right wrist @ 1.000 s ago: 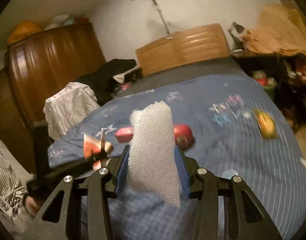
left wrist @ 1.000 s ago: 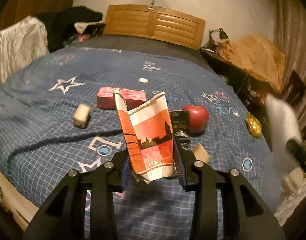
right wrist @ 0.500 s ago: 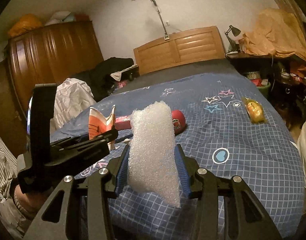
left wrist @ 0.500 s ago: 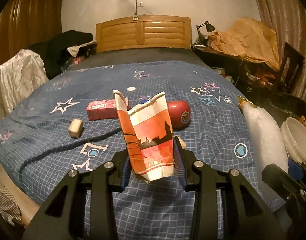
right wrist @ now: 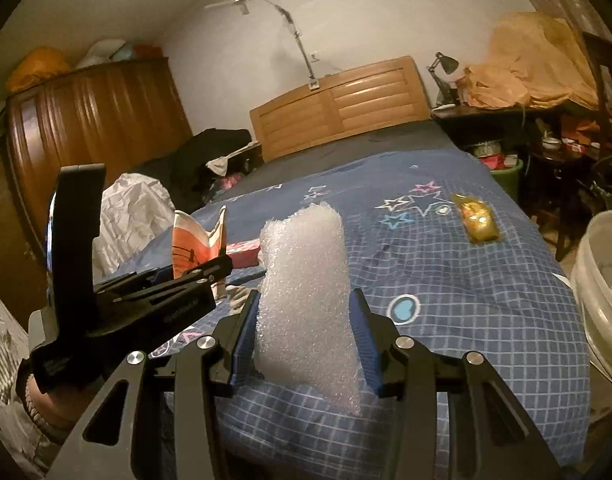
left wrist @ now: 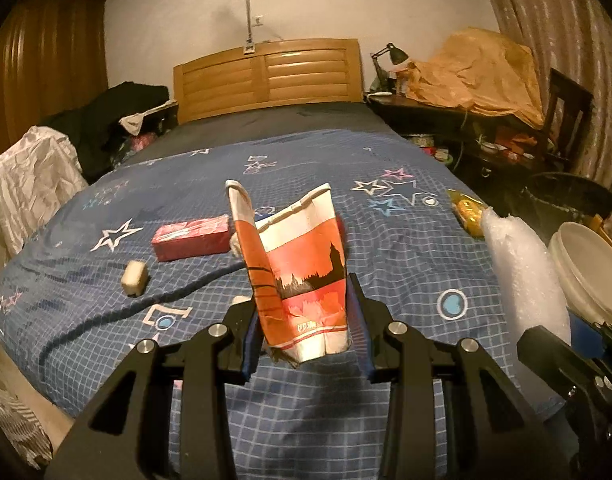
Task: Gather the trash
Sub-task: 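Carry the paper cup and foam sheet over the white bucket with both tools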
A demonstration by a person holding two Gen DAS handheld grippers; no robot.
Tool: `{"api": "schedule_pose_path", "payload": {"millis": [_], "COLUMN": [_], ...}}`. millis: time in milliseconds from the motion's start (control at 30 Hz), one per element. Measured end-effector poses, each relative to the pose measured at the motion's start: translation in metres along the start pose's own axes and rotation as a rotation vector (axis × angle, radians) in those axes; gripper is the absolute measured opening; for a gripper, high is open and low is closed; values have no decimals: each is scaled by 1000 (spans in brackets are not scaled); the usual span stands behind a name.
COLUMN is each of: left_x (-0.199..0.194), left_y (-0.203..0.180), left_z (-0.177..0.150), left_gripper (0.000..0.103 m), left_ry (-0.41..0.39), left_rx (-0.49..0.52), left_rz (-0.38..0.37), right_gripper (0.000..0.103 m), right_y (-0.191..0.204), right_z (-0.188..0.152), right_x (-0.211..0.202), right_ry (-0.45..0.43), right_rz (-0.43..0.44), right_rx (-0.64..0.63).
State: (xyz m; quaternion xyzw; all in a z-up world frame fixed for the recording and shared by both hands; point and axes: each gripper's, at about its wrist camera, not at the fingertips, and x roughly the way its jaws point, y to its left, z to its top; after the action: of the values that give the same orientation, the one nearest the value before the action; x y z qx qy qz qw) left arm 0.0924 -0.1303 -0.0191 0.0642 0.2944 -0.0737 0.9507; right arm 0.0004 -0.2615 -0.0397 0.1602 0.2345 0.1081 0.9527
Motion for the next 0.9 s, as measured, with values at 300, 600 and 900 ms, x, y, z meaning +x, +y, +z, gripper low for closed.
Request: {"api": "schedule_pose_path", "payload": {"millis": [300, 600, 900], "left_x": [-2, 4, 10], "left_y": [-35, -93, -171], "left_z": [1, 3, 9], "left_gripper": [36, 36, 36], "left_ry": [-2, 20, 17], "left_rx": [55, 130, 231], "left_rz": [-33, -136, -277], "right_gripper": [46, 46, 46], "right_y": [-31, -80, -157], "right_z": [-5, -5, 2], "right_x": [-20, -62, -124], "right_ry": [-19, -89, -212], "right_rz": [-40, -141, -314], "right_rx": [57, 136, 235]}}
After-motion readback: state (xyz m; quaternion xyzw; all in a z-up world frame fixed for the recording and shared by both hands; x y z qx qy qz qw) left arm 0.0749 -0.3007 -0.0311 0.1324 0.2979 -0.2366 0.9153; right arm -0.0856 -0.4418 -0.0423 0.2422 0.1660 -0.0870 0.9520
